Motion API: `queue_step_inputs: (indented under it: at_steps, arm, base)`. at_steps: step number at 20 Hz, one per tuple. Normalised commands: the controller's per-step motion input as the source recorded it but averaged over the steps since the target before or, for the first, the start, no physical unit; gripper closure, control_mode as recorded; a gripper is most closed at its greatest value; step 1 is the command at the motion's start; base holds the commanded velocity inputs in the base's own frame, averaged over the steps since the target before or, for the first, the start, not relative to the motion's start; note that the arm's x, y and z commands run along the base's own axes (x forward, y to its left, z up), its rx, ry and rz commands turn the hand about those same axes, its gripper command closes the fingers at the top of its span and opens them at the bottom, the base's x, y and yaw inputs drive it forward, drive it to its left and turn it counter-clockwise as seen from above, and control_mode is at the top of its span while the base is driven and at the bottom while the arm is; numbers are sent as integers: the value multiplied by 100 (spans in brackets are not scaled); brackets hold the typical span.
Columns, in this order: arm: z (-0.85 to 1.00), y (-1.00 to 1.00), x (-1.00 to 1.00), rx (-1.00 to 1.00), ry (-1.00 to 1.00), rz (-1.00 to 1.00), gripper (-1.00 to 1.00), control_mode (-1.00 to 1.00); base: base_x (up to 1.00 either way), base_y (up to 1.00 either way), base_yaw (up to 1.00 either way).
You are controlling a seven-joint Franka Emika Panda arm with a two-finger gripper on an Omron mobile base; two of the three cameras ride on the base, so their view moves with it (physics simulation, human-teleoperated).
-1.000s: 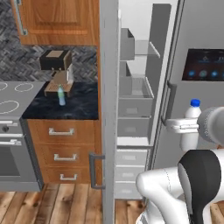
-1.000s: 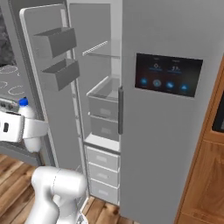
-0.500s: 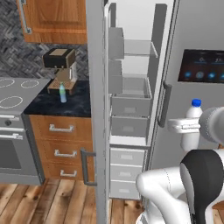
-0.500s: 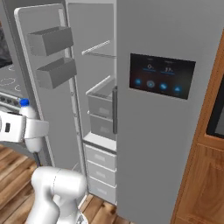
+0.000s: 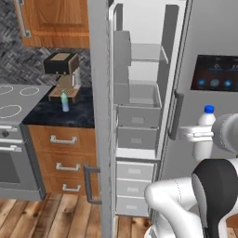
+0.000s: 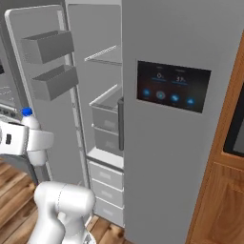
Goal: Take the bottled waters from the counter and place them in the freezer to freeze. Close the freezer door after placing the bottles.
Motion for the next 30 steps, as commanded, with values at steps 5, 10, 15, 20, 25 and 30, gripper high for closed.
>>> queue_step_inputs:
  at_steps: [5, 10, 15, 20, 25, 30]
  arm:
    - [0, 0, 0, 0, 0, 0, 100, 100]
    - [0, 0, 0, 0, 0, 0, 100, 100]
    - [0, 0, 0, 0, 0, 0, 100, 100]
    - [0, 0, 0, 0, 0, 0, 100, 100]
    - [0, 0, 0, 0, 0, 0, 100, 100]
    - [0, 0, 0, 0, 0, 0, 100, 100]
  base:
    - [44, -29, 5]
    - [38, -3, 6]
    - [40, 0, 10]
    - [37, -1, 14]
    - [36, 0, 11]
    - [39, 0, 10]
